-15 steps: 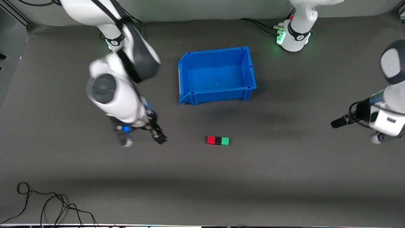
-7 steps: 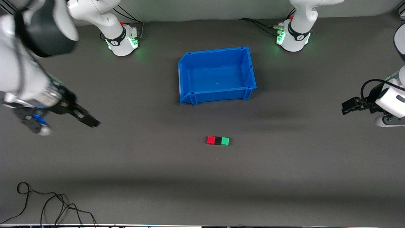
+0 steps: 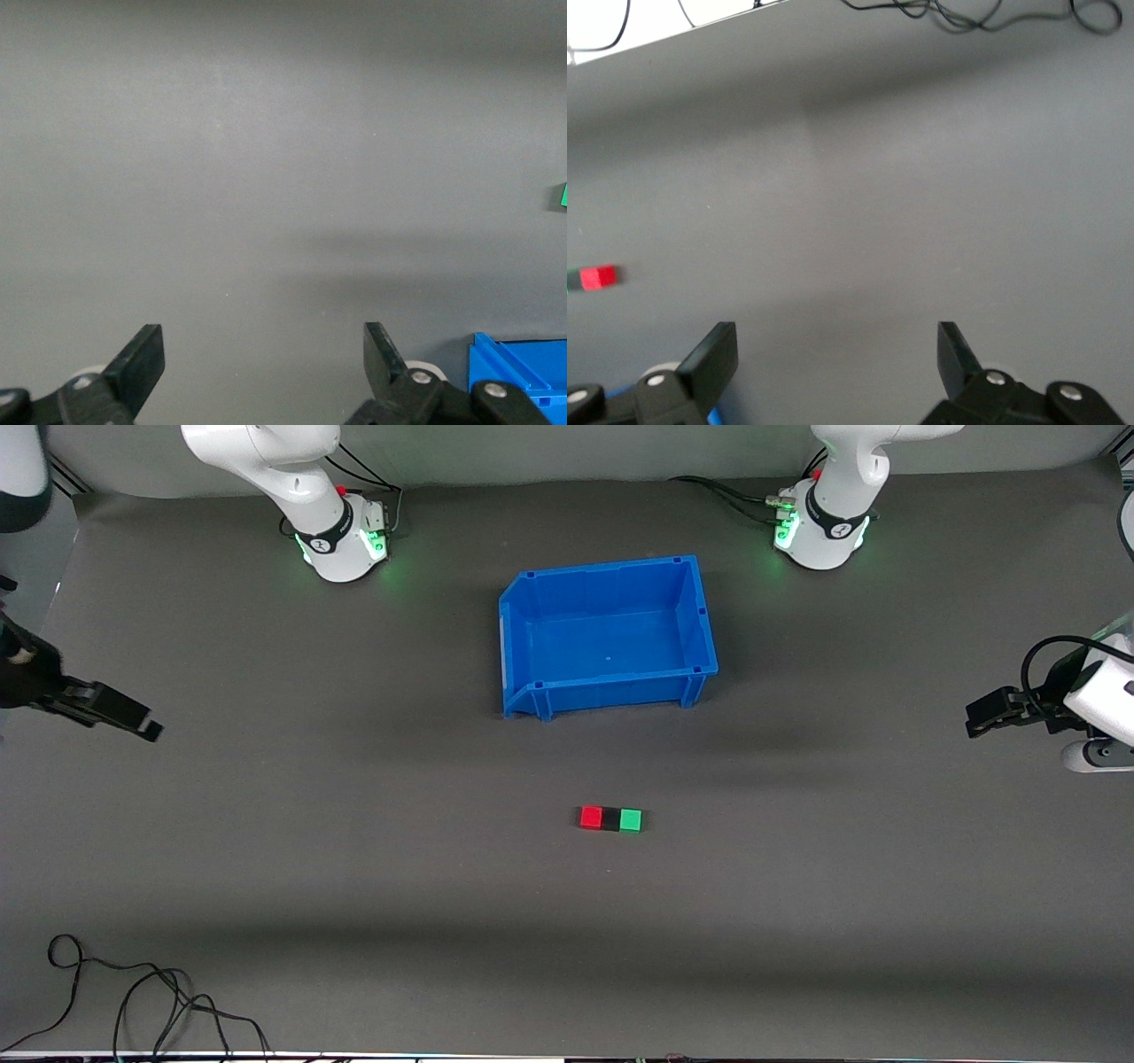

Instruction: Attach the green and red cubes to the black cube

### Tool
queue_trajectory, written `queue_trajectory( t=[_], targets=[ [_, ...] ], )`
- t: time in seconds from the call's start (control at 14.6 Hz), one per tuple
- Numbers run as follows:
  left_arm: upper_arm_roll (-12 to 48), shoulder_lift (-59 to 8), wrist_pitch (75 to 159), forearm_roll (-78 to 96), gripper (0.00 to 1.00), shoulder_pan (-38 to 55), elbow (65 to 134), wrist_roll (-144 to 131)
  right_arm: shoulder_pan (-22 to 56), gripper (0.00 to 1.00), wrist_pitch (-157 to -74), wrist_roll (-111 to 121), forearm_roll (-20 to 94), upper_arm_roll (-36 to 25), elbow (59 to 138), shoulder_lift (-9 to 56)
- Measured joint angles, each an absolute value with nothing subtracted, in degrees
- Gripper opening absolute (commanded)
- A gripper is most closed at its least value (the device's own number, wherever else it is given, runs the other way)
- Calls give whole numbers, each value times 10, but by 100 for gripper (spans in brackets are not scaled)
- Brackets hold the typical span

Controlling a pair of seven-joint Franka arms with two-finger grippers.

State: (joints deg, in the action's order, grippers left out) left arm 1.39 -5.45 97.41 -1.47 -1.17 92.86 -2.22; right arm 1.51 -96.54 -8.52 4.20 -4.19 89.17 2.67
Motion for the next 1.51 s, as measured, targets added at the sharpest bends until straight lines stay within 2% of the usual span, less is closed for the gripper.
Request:
queue_trajectory(
  t=[0.62,1.51],
  targets=[
    [14,-57,975,-14,100,-12,927,-22,12,100,-962,-4,39,-41,892,25],
    [15,-62,973,-12,100,-14,925,-22,14,100,-898,51,19,-40,896,28]
  ],
)
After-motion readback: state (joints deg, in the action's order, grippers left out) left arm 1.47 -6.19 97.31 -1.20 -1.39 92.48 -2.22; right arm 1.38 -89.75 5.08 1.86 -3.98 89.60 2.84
